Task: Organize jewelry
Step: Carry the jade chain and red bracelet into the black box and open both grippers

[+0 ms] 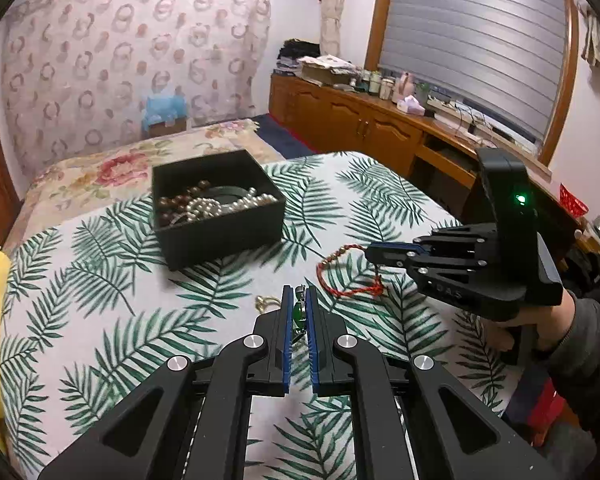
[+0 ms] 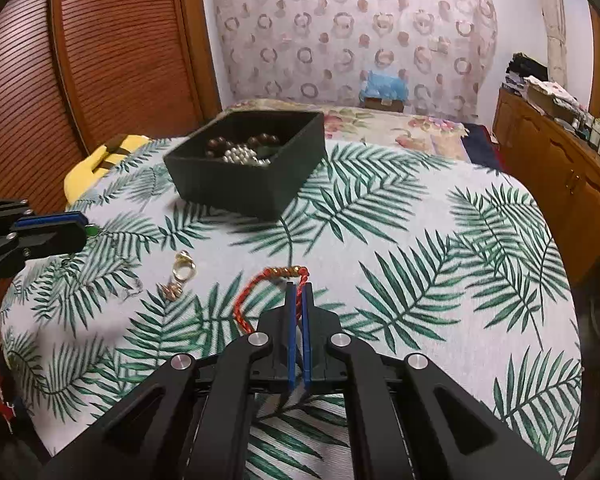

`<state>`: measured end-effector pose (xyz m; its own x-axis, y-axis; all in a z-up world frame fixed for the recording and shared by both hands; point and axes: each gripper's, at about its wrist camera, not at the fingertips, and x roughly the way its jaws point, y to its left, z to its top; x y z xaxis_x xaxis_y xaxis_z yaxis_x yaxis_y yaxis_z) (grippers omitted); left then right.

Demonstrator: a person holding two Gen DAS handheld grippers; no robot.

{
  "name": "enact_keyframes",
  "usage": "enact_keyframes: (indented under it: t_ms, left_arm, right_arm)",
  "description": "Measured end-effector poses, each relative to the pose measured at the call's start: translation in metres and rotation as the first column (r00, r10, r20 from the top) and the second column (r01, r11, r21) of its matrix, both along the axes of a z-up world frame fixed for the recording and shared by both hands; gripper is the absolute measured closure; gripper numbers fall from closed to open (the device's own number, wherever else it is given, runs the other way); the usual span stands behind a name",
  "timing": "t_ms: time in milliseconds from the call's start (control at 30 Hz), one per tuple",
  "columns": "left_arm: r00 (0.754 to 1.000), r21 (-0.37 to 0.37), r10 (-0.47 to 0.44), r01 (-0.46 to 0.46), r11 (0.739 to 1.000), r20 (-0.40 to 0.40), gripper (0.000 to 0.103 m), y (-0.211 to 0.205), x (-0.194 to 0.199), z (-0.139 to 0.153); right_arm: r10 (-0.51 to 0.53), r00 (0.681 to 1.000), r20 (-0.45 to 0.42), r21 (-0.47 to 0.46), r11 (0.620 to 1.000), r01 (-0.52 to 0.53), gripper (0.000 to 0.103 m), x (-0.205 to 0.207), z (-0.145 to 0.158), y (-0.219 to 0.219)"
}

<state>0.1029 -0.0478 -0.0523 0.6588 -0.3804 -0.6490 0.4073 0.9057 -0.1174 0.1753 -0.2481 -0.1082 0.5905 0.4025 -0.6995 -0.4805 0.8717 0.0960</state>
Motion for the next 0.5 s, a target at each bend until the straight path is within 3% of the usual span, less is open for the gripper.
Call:
enact_keyframes:
  t_ms: [500]
  left_arm:
    - [0.995,0.027,0.073,-0.075,0.997,0.071,0.098,0.013,0.025,0.025]
  right_arm:
    - [0.053,0.993,0.105,0.017,0.998,-0.055,0.1,0.012,0.053,0.023]
